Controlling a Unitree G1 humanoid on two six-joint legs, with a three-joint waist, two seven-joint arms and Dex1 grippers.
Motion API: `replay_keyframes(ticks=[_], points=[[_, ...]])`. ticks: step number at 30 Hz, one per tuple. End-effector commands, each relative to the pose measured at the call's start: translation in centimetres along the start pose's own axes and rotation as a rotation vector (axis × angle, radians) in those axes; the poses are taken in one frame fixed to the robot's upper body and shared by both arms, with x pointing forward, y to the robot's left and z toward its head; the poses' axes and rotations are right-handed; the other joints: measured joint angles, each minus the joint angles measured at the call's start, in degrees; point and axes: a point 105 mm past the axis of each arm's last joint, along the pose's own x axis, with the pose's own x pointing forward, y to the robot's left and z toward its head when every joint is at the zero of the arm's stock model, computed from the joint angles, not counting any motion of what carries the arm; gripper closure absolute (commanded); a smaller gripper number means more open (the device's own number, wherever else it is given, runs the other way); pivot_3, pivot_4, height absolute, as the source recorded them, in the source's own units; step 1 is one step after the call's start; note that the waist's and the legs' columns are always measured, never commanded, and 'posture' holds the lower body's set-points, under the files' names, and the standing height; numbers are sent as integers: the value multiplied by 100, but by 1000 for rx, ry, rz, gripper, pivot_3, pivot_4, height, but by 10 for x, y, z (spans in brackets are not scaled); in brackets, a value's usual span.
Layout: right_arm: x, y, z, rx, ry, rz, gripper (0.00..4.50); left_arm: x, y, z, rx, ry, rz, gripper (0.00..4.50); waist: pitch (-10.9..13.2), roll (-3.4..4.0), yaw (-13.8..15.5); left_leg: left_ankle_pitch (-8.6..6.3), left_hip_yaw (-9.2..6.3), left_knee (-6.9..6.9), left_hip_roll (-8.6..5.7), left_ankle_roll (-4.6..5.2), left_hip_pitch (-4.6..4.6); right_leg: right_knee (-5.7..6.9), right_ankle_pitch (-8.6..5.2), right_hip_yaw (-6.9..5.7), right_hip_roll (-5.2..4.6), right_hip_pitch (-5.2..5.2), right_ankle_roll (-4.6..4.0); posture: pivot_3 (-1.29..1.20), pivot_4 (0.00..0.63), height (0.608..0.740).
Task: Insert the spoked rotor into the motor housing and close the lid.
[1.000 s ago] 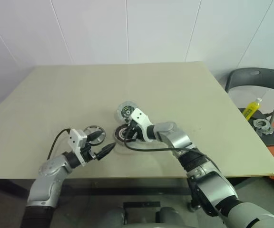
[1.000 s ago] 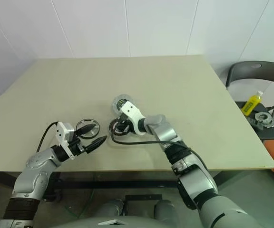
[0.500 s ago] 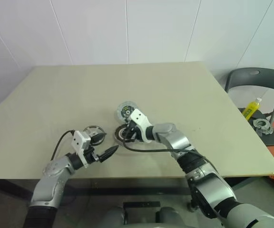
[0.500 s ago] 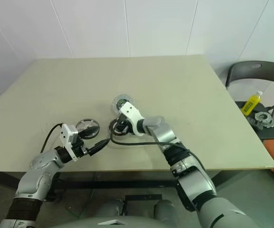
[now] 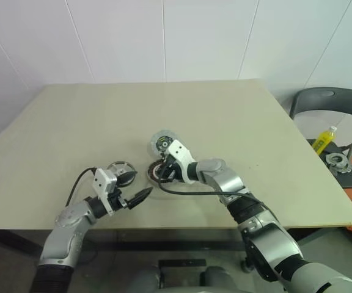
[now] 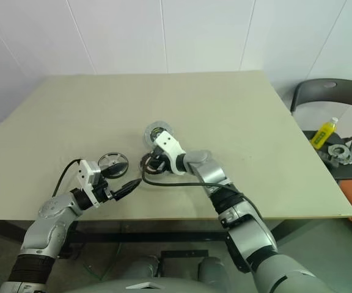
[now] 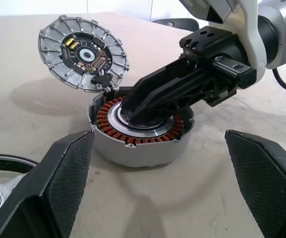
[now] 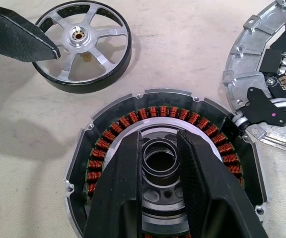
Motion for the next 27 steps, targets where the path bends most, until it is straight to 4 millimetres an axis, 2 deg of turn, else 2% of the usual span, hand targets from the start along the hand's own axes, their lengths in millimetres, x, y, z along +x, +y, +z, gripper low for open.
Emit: replay_keyframes(ticks=[1, 27], points=[[-3, -4, -4, 16, 18, -9, 3832, -1, 2, 8, 42, -15, -5, 0, 0, 0, 0, 0, 0, 0, 0, 0, 0, 0, 0, 0, 0, 0, 0, 0, 0, 740], [1, 4, -7, 61, 15, 8, 3832, 1, 6, 12, 57, -3, 1, 0, 0, 1, -2, 0, 0, -1, 0, -1, 0, -1, -1, 0, 0, 0, -1, 0, 0, 740]])
